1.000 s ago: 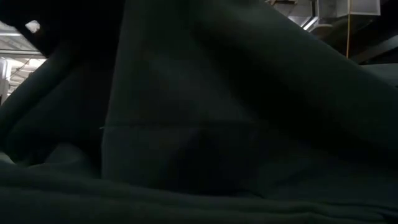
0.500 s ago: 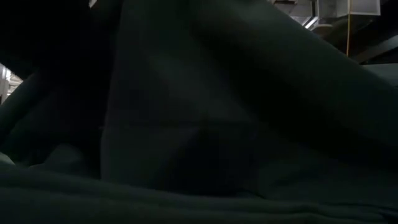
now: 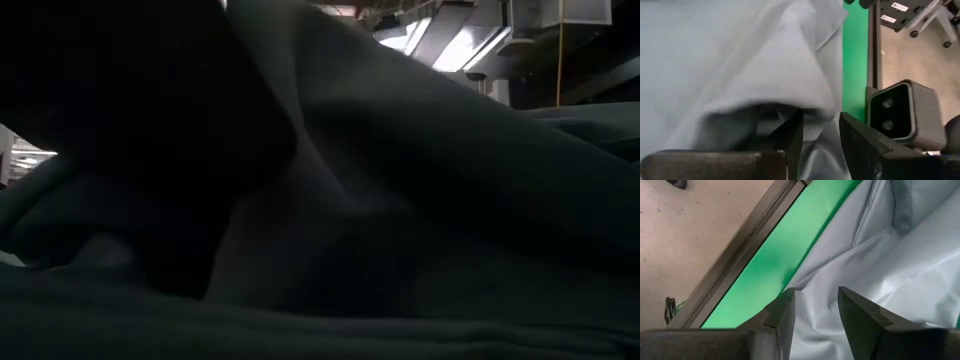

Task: Fold Laundry from Bin
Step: Fold the blue pants on top of the blue shirt

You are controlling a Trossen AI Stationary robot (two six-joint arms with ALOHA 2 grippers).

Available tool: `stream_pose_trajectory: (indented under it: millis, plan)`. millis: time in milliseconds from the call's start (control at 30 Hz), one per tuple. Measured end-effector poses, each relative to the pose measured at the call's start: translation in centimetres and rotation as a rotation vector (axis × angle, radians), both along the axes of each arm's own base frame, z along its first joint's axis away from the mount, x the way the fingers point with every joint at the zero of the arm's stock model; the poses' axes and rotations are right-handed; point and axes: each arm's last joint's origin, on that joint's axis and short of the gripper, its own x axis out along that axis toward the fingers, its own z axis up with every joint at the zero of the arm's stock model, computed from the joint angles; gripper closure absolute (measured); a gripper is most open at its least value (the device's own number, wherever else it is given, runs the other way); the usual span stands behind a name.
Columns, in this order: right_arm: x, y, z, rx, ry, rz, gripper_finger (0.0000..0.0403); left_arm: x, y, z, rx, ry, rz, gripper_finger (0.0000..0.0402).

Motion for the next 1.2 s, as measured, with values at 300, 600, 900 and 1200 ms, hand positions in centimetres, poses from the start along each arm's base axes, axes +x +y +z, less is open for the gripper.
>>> stream_pose_trajectory:
  millis: [300, 600, 900, 1200]
  plan:
    - [-0.5, -0.5, -2.6, -0.029, 0.044, 0.001, 0.0254, 0.1, -0.1, 0.1, -0.014, -0.012, -0.002, 0.0346]
    - [-0.5, -0.5, -3.0, -0.024, 0.038, -0.019, 0.0349, 0.1, -0.2, 0.5, -0.043, -0.006, -0.027, 0.0398]
    - [-0.1, 0.0, -1.9, 0.027, -0.005, -0.044, 0.0367, -0.6, 0.1, 4.4, -0.117, -0.031, -0.076, 0.04]
    - [1.4, 1.5, 1.7, 0.178, -0.152, -0.05, 0.0387, -2.4, 1.3, 9.9, -0.213, -0.023, -0.159, 0.0401]
